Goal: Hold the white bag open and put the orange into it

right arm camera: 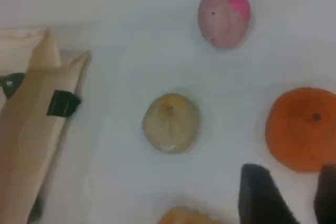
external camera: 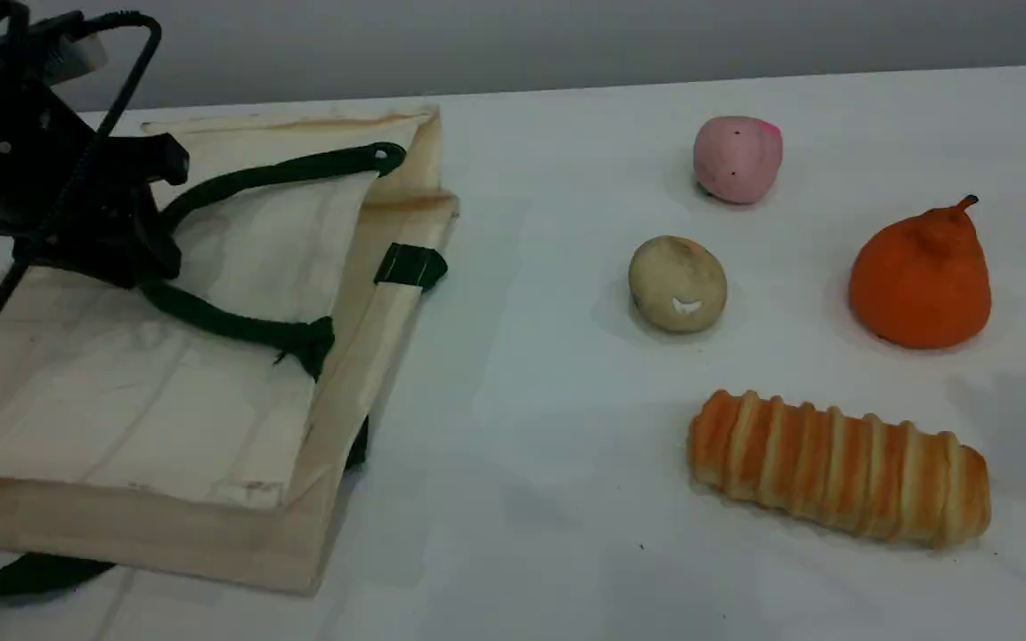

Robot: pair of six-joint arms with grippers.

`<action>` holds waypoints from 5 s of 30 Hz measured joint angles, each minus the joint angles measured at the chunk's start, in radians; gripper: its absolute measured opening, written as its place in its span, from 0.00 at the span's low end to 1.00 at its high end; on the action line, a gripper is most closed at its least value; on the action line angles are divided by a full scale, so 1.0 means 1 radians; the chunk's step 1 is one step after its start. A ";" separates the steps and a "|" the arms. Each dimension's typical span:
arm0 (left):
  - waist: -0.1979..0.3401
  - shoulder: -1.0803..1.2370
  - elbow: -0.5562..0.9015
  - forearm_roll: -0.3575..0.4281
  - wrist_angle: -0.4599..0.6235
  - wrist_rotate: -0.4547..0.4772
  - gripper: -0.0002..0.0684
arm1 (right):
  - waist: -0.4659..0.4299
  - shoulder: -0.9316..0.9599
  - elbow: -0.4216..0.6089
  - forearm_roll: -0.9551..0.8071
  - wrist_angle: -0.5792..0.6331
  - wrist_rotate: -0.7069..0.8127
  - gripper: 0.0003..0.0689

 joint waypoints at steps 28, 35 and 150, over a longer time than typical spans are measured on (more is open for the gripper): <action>-0.049 -0.174 -0.367 -0.257 0.591 0.215 0.11 | 0.001 0.221 0.003 0.026 -0.092 -0.007 0.35; -0.143 -0.174 -0.491 -0.253 0.639 0.177 0.11 | 0.001 0.309 0.003 0.040 -0.167 -0.036 0.35; -0.268 -0.314 -0.656 -0.095 0.833 0.073 0.11 | 0.002 0.727 -0.176 0.905 -0.006 -0.962 0.05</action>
